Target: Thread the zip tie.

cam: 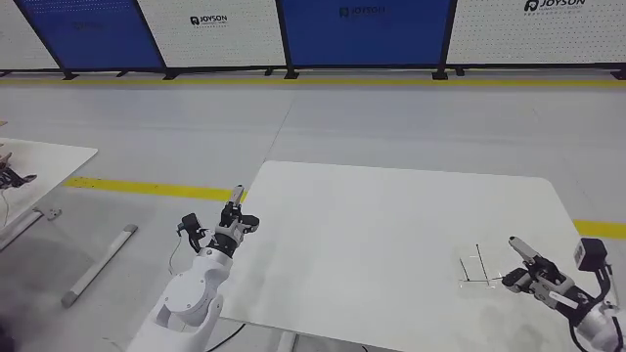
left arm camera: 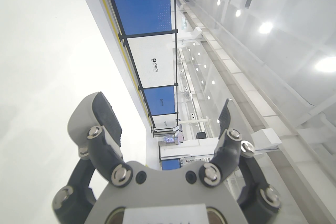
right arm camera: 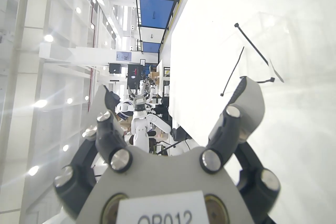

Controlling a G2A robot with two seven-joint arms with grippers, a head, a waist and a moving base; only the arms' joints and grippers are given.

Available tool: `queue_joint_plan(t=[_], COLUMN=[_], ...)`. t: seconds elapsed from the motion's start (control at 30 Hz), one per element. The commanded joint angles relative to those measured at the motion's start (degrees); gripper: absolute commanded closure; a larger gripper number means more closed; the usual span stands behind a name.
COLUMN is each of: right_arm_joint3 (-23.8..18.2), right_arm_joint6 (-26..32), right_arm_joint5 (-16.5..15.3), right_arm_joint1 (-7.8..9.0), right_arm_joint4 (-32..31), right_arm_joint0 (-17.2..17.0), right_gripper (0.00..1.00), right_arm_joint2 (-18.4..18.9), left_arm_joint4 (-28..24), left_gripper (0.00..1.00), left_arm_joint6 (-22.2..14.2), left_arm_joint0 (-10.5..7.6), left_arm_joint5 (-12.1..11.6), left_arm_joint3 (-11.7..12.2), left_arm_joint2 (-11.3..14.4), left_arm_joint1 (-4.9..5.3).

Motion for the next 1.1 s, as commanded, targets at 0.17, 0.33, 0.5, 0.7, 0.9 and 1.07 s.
queue_joint_plan(t=[0.17, 0.33, 0.5, 0.7, 0.9, 1.07], right_arm_joint3=[0.0, 0.0, 1.6, 5.6, 11.6, 11.6], right_arm_joint6=[0.0, 0.0, 6.7, 20.2, 29.4, 29.4], right_arm_joint5=[0.0, 0.0, -1.3, -4.1, -4.7, -4.7], right_arm_joint1=[0.00, 0.00, 0.32, 1.65, 2.35, 2.35], right_arm_joint4=[0.0, 0.0, 0.5, -4.3, -6.1, -6.1], right_arm_joint0=[0.0, 0.0, 1.6, 8.8, 14.9, 14.9], right_gripper=[0.00, 0.00, 0.00, 0.00, 0.00, 0.00], right_arm_joint2=[0.0, 0.0, -1.3, -3.6, -7.2, -7.2], left_arm_joint4=[0.0, 0.0, 0.0, 0.0, 0.0, 0.0], left_gripper=[0.00, 0.00, 0.00, 0.00, 0.00, 0.00], left_arm_joint6=[0.0, 0.0, 0.0, 0.0, 0.0, 0.0], left_arm_joint0=[0.00, 0.00, 0.00, 0.00, 0.00, 0.00], left_arm_joint5=[0.0, 0.0, 0.0, 0.0, 0.0, 0.0], left_arm_joint3=[0.0, 0.0, 0.0, 0.0, 0.0, 0.0], left_arm_joint2=[0.0, 0.0, 0.0, 0.0, 0.0, 0.0], left_arm_joint1=[0.00, 0.00, 0.00, 0.00, 0.00, 0.00])
